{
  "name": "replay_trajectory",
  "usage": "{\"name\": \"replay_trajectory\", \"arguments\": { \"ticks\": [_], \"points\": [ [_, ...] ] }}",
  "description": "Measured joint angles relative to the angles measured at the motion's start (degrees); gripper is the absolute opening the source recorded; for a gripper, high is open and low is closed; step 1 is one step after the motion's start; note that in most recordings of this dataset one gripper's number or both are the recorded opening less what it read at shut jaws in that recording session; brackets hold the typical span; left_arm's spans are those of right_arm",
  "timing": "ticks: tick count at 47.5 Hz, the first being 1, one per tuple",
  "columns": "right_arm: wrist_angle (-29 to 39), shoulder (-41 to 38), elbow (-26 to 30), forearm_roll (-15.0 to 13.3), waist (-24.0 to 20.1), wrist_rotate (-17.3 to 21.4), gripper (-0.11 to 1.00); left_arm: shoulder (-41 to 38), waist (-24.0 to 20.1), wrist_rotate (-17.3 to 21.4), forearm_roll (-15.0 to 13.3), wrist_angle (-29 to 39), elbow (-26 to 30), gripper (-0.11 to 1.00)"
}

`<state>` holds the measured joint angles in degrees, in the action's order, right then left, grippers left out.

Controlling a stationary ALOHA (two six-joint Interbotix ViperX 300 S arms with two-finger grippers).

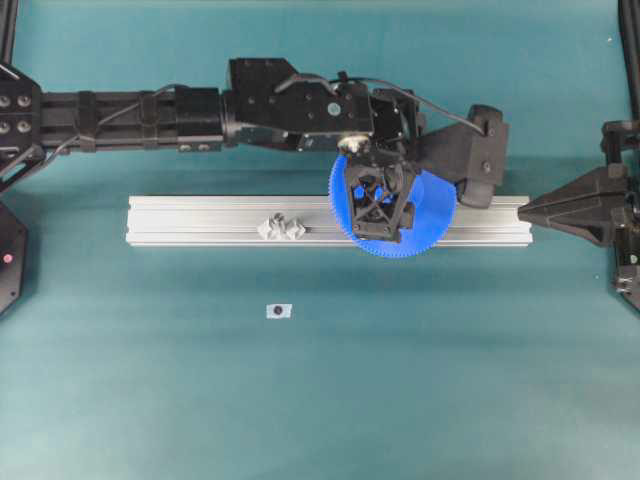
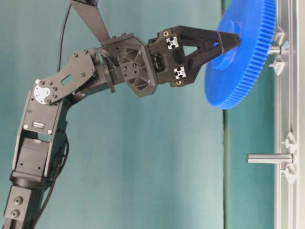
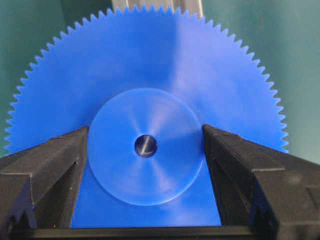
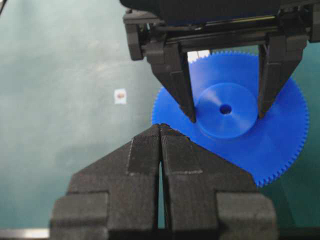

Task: Insert the large gear onto the shaft.
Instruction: 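Carry the gear over the right shaft and align its bore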

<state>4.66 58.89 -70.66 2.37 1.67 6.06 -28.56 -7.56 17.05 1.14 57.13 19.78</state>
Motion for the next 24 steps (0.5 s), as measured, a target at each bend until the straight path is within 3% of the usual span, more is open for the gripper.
{"name": "replay_trajectory", "arguments": {
  "ticks": [24],
  "points": [
    [0.0, 0.0, 0.0, 0.0, 0.0, 0.09, 0.0, 0.7, -0.79, 0.09, -0.09, 0.44, -1.49, 0.76]
  ]
}}
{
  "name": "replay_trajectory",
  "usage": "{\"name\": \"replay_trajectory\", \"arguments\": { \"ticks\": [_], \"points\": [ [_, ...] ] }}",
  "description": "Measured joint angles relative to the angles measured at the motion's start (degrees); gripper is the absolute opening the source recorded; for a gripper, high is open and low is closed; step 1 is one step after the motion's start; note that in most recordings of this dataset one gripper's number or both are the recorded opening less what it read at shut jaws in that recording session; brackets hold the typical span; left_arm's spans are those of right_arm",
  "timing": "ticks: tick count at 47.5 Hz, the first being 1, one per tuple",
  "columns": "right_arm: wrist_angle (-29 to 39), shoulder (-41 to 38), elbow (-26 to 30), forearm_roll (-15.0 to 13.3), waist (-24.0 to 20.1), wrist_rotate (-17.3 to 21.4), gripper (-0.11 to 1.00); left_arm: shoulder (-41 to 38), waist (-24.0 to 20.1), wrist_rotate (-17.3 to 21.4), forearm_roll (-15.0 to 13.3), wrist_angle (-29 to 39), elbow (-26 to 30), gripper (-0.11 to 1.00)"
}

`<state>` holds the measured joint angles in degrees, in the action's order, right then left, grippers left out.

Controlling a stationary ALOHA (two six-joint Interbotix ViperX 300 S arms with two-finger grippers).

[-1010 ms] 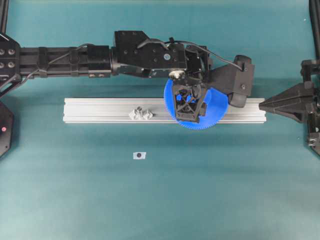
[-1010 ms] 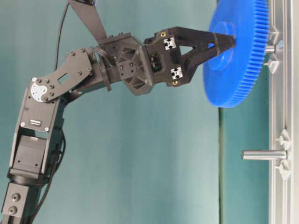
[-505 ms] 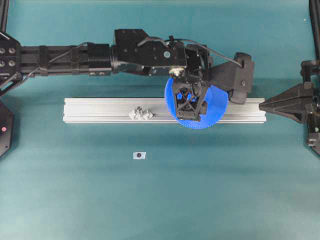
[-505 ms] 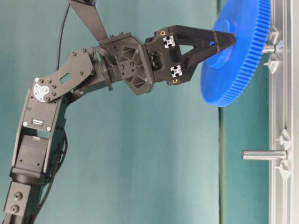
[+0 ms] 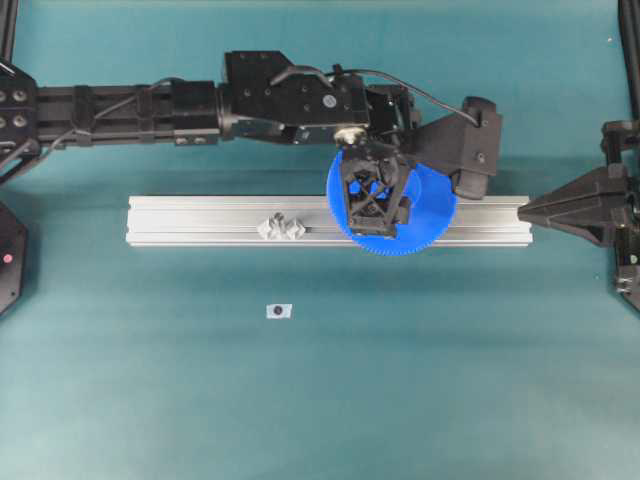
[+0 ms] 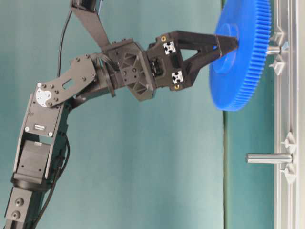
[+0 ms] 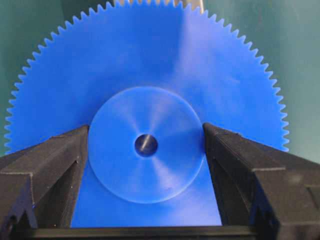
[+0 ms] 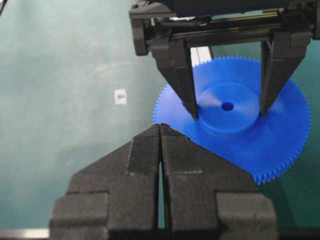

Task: Insert the large gear onto the shaft.
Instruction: 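Carry the gear over the right shaft and align its bore, then push the gear down onto the right metal shaft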

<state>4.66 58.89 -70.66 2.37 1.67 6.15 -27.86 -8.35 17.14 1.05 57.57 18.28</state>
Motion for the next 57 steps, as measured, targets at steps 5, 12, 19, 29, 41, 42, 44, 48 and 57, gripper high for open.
{"name": "replay_trajectory", "arguments": {
  "ticks": [5, 12, 19, 29, 41, 42, 44, 48, 57],
  "points": [
    [-0.09, 0.0, 0.0, 0.0, 0.0, -0.09, 0.0, 0.26, 0.09, 0.0, 0.0, 0.0, -0.35, 0.76],
    [0.0, 0.0, 0.0, 0.0, 0.09, 0.0, 0.0, 0.26, 0.0, 0.0, 0.0, -0.09, -0.62, 0.76],
    [-0.09, 0.0, 0.0, 0.0, 0.09, 0.0, 0.0, 0.35, 0.0, 0.18, 0.0, -0.09, -0.62, 0.76],
    [-0.09, 0.0, 0.0, 0.0, 0.0, 0.0, 0.0, 0.26, 0.0, 0.26, 0.0, 0.26, 0.09, 0.76],
    [0.0, 0.0, 0.0, 0.0, 0.09, -0.09, 0.0, -0.18, 0.0, 0.62, 0.0, 0.35, 0.97, 0.76],
    [-0.09, 0.0, 0.0, 0.0, 0.09, 0.0, 0.0, -0.18, 0.0, 0.62, 0.0, 0.35, 0.97, 0.76],
    [-0.09, 0.0, 0.0, 0.0, 0.09, 0.0, 0.0, -0.18, 0.09, 0.62, 0.0, 0.35, 0.97, 0.76],
    [-0.09, 0.0, 0.0, 0.0, 0.09, 0.0, 0.0, -0.18, 0.0, 0.44, 0.0, 0.26, 0.97, 0.76],
    [0.0, 0.0, 0.0, 0.0, 0.09, 0.0, 0.0, -0.18, 0.0, 0.35, 0.0, 0.09, 0.97, 0.76]
  ]
}}
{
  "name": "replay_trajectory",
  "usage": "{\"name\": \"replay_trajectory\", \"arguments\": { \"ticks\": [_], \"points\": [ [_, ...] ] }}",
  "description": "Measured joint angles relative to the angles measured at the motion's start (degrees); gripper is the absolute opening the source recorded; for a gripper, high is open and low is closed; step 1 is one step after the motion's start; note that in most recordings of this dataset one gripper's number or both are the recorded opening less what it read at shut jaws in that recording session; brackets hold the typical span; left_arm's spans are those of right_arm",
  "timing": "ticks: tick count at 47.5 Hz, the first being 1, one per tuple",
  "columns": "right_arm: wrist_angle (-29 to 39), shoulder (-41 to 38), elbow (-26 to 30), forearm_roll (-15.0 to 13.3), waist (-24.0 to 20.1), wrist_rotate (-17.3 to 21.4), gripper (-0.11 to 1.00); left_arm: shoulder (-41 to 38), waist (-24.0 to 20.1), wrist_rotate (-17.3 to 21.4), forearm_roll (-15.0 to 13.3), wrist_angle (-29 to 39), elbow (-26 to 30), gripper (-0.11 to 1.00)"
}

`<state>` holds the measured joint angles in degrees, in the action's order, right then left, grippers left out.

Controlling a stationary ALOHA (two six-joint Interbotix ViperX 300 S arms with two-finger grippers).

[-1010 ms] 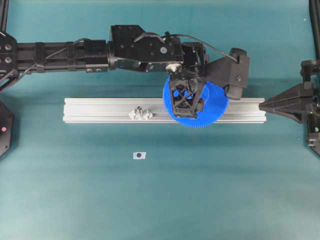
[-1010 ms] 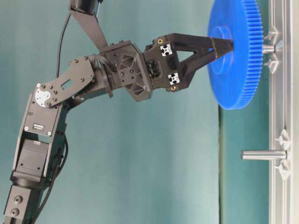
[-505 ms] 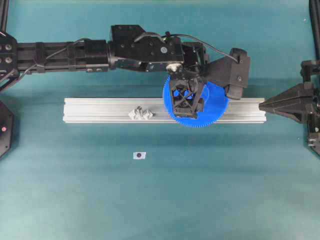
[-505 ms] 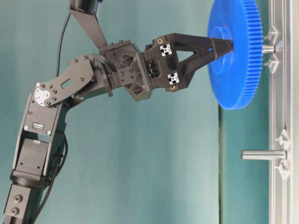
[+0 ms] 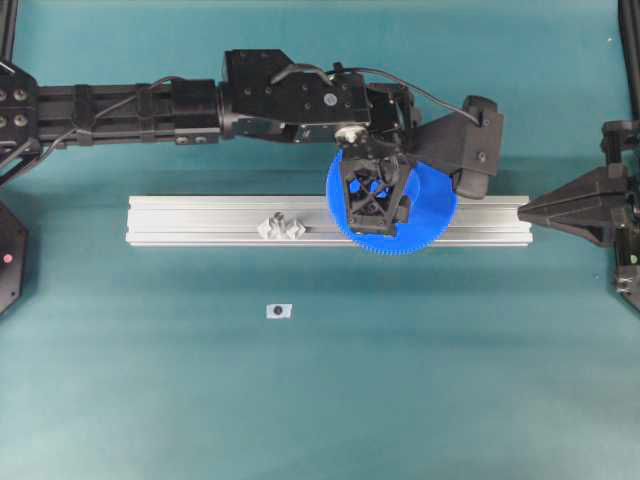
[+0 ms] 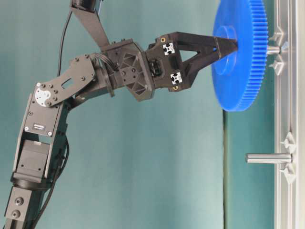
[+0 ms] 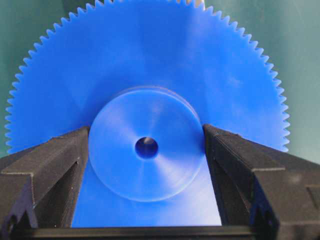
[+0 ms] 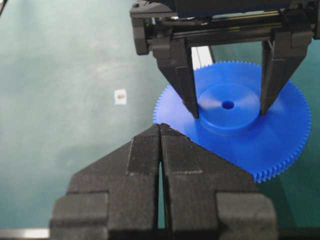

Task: Insert the large gear onto the shaft.
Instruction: 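Push the gear down onto the right metal shaft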

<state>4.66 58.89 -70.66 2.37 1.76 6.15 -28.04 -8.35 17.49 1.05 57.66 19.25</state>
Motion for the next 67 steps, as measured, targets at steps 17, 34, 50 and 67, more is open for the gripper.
{"name": "replay_trajectory", "arguments": {
  "ticks": [17, 34, 50, 67],
  "points": [
    [-0.09, 0.0, 0.0, 0.0, 0.0, -0.09, 0.0, 0.0, 0.0, -0.35, 0.0, 0.09, 0.0, 0.77],
    [-0.09, 0.0, 0.0, 0.0, -0.09, 0.0, 0.0, -0.26, 0.35, -0.09, 0.09, 0.09, 0.53, 0.9],
    [-0.09, 0.09, 0.0, 0.0, -0.09, 0.0, 0.0, -0.26, 0.7, -0.18, 0.09, 0.62, 0.62, 0.9],
    [-0.09, 0.18, 0.0, 0.0, -0.09, 0.0, 0.0, -0.26, 1.49, -0.18, 0.18, 2.55, 1.93, 0.9]
  ]
}}
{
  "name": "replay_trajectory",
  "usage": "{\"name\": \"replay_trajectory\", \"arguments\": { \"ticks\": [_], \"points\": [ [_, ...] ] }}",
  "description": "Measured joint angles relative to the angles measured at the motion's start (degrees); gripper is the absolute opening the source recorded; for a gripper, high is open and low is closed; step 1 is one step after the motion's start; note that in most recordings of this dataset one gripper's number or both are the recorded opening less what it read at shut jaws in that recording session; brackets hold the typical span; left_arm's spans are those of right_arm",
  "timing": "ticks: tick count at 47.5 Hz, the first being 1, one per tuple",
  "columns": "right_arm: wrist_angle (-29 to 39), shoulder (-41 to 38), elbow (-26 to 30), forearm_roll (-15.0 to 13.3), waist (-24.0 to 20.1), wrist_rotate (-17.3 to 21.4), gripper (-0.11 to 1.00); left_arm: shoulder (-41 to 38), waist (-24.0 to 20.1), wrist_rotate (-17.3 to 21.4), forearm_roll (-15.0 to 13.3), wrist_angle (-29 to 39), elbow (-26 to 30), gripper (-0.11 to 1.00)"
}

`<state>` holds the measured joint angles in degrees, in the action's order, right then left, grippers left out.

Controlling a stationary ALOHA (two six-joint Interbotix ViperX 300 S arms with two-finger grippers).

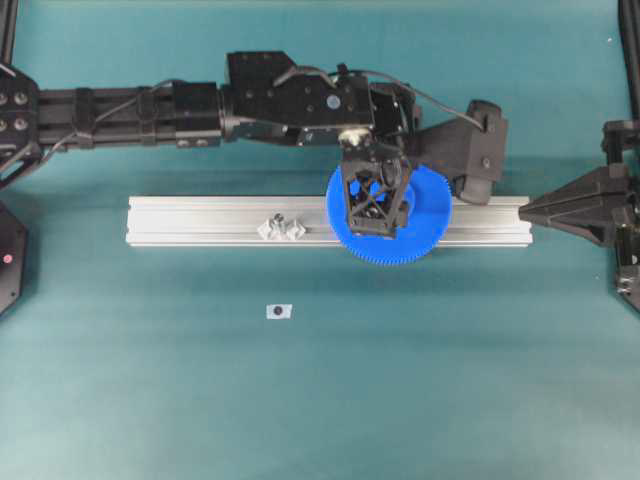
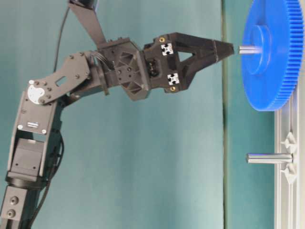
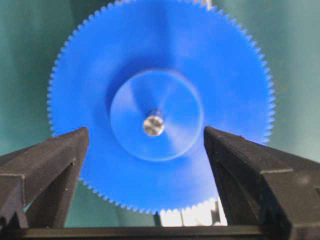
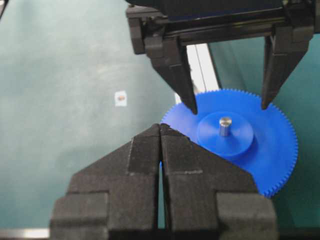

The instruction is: Insert the large gear onto the shaft.

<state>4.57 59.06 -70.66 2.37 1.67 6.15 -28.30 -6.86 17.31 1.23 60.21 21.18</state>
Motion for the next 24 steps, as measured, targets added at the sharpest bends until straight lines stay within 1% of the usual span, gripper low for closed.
{"name": "replay_trajectory", "arguments": {
  "ticks": [16, 24],
  "points": [
    [0.0, 0.09, 0.0, 0.0, 0.09, 0.0, 0.0, 0.0, 0.0, -0.09, 0.0, 0.09, 0.0, 0.9],
    [0.0, 0.09, 0.0, 0.0, 0.09, 0.0, 0.0, 0.18, 0.0, -0.97, 0.09, 0.09, 0.0, 0.9]
  ]
}}
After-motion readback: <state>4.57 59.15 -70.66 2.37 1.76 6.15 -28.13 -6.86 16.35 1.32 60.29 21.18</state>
